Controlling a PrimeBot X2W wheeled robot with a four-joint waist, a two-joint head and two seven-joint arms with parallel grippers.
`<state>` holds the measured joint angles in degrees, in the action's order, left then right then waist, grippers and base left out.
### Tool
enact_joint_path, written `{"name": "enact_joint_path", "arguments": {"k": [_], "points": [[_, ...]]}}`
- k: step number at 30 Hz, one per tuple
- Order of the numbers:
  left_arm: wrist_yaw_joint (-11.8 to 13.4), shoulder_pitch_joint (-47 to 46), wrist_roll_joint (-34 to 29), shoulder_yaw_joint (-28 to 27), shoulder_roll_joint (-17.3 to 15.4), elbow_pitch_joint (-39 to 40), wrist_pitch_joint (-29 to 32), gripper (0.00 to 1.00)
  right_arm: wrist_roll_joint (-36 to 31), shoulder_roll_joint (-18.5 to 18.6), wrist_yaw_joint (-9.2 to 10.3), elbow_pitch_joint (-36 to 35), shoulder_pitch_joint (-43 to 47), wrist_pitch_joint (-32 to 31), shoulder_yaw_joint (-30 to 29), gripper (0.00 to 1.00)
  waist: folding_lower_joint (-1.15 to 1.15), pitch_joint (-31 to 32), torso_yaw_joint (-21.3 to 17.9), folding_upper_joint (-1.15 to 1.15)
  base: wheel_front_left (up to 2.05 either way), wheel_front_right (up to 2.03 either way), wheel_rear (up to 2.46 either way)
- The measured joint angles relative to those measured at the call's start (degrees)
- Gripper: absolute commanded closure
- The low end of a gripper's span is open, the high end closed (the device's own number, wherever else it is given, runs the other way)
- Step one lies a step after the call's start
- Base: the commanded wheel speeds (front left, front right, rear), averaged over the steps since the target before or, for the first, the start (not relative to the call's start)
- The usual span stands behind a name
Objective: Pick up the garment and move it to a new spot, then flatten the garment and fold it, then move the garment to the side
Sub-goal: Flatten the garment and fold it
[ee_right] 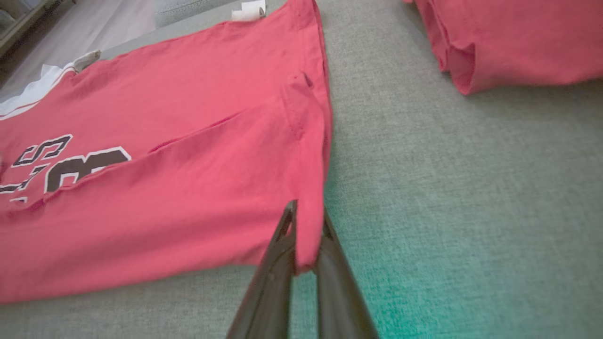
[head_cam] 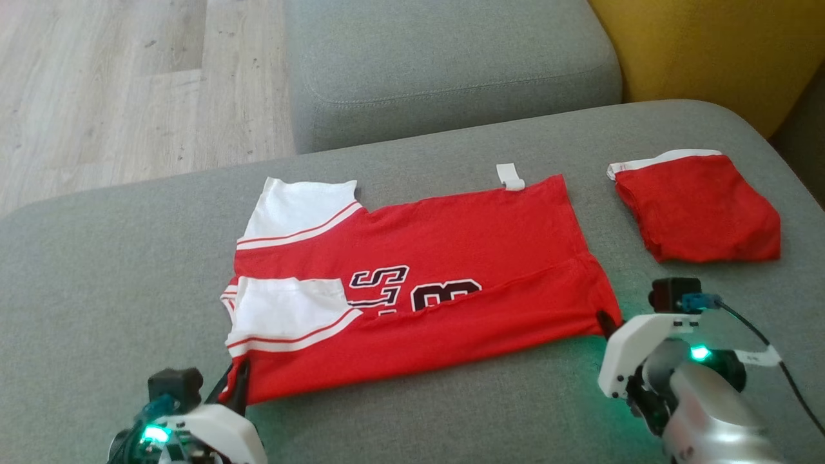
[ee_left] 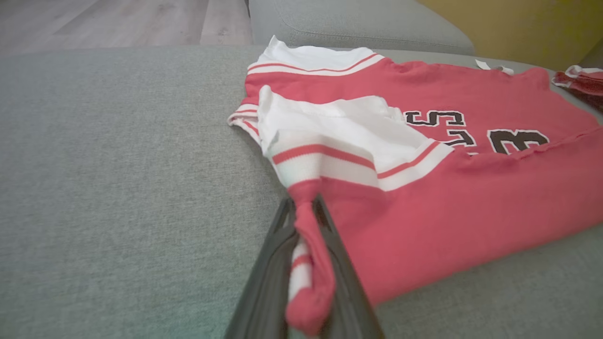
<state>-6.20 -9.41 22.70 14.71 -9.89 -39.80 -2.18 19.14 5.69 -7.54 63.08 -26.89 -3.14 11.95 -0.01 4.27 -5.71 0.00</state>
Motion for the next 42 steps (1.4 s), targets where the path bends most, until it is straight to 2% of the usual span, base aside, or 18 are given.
{"name": "enact_joint_path", "arguments": {"k": [3, 5, 6, 7, 8, 9, 14, 18, 21, 25, 28, 33, 37, 42], "points": [[0.5, 0.7, 0.4, 0.1, -0.4, 2.2, 1.5, 1.00, 2.5, 1.2, 0.00, -3.6, 2.0, -0.9, 0.9, 1.00, 0.00, -0.1, -0.1, 0.00, 0.00, 0.00, 0.00], [0.7, 1.1, 0.6, 0.1, -0.6, 3.7, 2.2, 1.00, 3.4, 2.0, 0.00, -5.8, 3.0, -0.8, 1.0, 0.05, 0.00, -0.3, -0.1, 0.00, 0.00, 0.00, 0.00], [1.0, 1.3, 0.6, 0.1, -0.6, 4.3, 2.2, 0.71, 3.6, 2.3, 0.00, -7.0, 3.4, -0.3, 1.1, 0.00, 0.00, -0.4, -0.1, 0.00, 0.00, 0.00, 0.00], [1.5, 1.5, 0.6, 0.1, -0.7, 5.1, 2.1, 0.71, 4.1, 2.4, 0.00, -8.1, 3.8, 0.1, 1.0, 0.00, 0.00, -0.6, -0.1, 0.00, 0.00, 0.00, 0.00], [1.7, 1.7, 0.5, 0.1, -0.9, 5.7, 1.7, 0.23, 4.1, 2.5, 0.00, -9.2, 4.2, 0.8, 1.0, 0.00, 0.00, -0.7, -0.1, 0.00, 0.00, 0.00, 0.00], [1.9, 1.7, 0.6, -0.1, -1.1, 6.5, 0.7, 0.00, 4.1, 2.6, 0.00, -10.3, 4.6, 1.7, 0.9, 0.00, 0.00, -1.0, -0.1, 0.00, 0.00, 0.00, 0.00], [3.8, 1.6, 0.6, -1.6, -1.2, 10.9, -5.9, 0.00, 4.9, 2.6, 0.00, -17.4, 5.5, 9.8, -0.8, 0.00, 0.01, -2.2, -0.1, 0.00, 0.00, 0.00, 0.00], [4.0, 0.9, 0.5, -2.5, -0.7, 14.0, -10.6, 0.00, 2.7, 2.3, 0.00, -23.7, 5.9, 16.2, -2.0, 0.00, 0.01, -3.3, 0.2, 0.00, 0.00, 0.00, 0.00], [3.7, -0.1, 0.4, -3.6, 0.4, 17.3, -11.9, 0.00, -1.4, 1.7, 0.00, -29.0, 7.2, 17.4, -4.0, 0.00, 0.01, -4.1, 0.4, 0.00, 0.00, 0.00, 0.00], [2.7, -0.5, -0.2, -6.2, 2.8, 22.9, -12.1, 0.00, -7.4, -0.9, 0.00, -39.3, 10.3, 17.5, -9.1, 0.00, 0.01, -5.5, 0.5, 0.00, 0.00, 0.00, 0.00], [2.6, -0.4, -1.1, -8.3, 4.3, 25.3, -12.3, 0.00, -9.9, -2.3, 0.00, -42.0, 12.1, 17.5, -10.6, 0.00, 0.01, -6.8, 0.4, 0.00, 0.00, 0.00, 0.00], [1.4, -0.5, -3.7, -8.8, 4.9, 25.1, -12.3, 0.00, -9.3, -2.5, 0.00, -44.4, 12.8, 17.5, -10.8, 0.00, 0.01, -9.1, 0.3, 0.00, 0.00, 0.00, 0.00], [0.6, -3.6, -6.0, -8.9, 3.6, 22.8, -12.3, 0.00, -8.5, -2.6, 0.00, -45.8, 12.4, 17.5, -10.0, 0.00, 0.01, -11.6, -0.2, 0.00, 0.00, 0.00, 0.00], [-0.4, -14.3, -6.9, -7.6, -2.0, 16.6, -8.3, 0.00, -7.3, -2.6, 0.00, -47.0, 11.4, 17.5, -9.2, 0.00, 0.02, -15.3, -1.4, 0.00, 0.00, 0.00, 0.00]]}}
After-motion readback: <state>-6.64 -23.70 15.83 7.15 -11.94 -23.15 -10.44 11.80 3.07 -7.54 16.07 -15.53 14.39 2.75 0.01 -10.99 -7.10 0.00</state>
